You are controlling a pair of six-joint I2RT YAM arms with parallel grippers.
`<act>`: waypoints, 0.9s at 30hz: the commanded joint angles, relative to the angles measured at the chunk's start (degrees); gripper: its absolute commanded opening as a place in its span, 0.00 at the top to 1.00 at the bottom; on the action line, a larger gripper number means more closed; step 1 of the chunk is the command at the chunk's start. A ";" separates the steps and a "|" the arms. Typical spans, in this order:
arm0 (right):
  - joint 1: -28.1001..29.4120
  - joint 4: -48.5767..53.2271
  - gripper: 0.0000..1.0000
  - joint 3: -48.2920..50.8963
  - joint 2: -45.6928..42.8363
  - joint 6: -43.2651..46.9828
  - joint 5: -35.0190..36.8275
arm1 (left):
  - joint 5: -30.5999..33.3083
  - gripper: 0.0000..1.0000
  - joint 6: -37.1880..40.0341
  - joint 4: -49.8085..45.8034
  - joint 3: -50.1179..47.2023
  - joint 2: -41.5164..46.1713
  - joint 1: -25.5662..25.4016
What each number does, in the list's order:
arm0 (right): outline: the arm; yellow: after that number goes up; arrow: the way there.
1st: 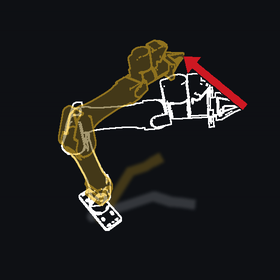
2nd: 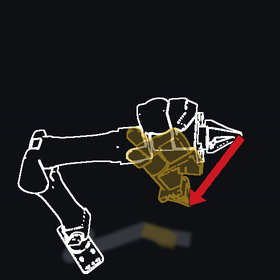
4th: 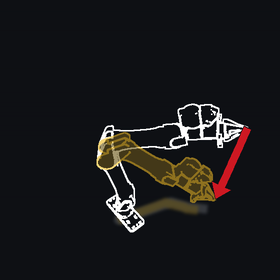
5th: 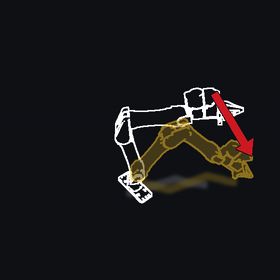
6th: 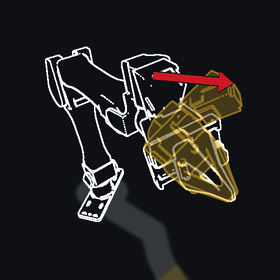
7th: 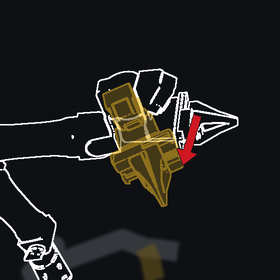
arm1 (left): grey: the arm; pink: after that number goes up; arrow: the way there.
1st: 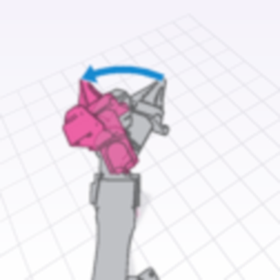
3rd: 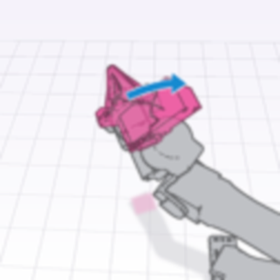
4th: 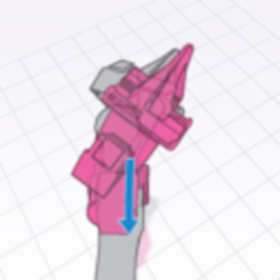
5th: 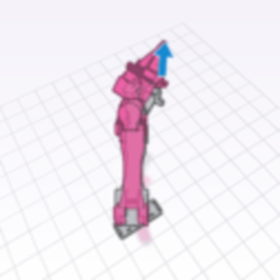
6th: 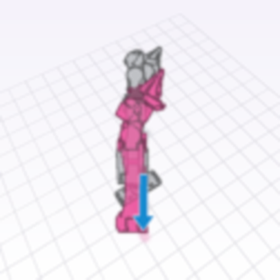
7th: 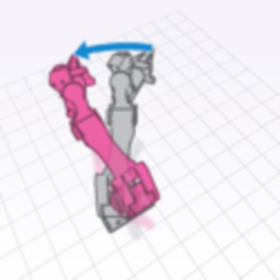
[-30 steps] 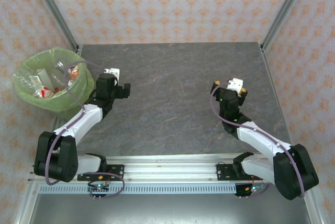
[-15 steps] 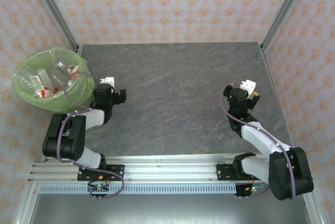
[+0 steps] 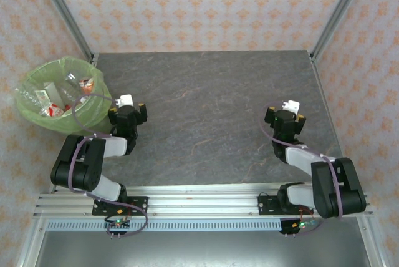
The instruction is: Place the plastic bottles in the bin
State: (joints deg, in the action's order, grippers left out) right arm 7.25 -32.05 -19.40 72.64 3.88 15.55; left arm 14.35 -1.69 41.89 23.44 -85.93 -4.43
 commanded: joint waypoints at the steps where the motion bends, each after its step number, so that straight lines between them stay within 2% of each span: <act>1: -0.89 -7.82 0.01 -0.49 2.21 3.03 -4.09 | 4.16 0.00 -1.02 2.92 -0.49 0.50 0.12; 7: -3.55 -21.67 0.01 3.86 7.52 -0.32 -9.38 | 4.11 0.00 -1.03 3.08 -0.50 0.50 0.17; 11: -3.64 -35.21 0.01 5.85 16.15 -0.32 -8.38 | 4.15 0.00 -0.91 3.11 -0.58 0.50 0.12; 12: -3.62 -31.57 0.01 4.14 15.34 -0.60 -7.88 | 4.02 0.00 -0.94 3.16 -0.58 0.50 0.12; 14: -3.92 -15.55 0.01 -3.11 14.47 -3.00 -4.33 | 4.02 0.00 -0.94 3.13 -0.63 0.50 0.17; 20: -4.61 -15.43 0.01 -3.34 14.98 -3.08 -5.56 | 4.09 0.00 -0.90 3.12 -0.59 0.52 0.07; 21: -4.67 -14.88 0.01 -3.64 14.90 -2.21 -8.21 | 4.02 0.00 -0.90 3.11 -0.59 0.50 0.11; 22: -4.86 -13.60 0.01 -4.49 15.11 -0.09 -14.34 | 4.08 0.00 -0.94 3.14 -0.59 0.50 0.08; 24: -6.79 -13.73 0.01 -4.08 14.85 -0.43 -19.24 | 4.10 0.00 -0.92 3.11 -0.59 0.50 0.09; 27: -7.19 -13.82 0.01 -4.02 14.80 -0.48 -20.07 | 4.06 0.00 -0.94 3.17 -0.61 0.50 0.11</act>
State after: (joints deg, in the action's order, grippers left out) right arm 0.71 -46.81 -22.63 87.92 2.76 0.23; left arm 14.66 -1.72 41.91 23.40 -85.93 -4.43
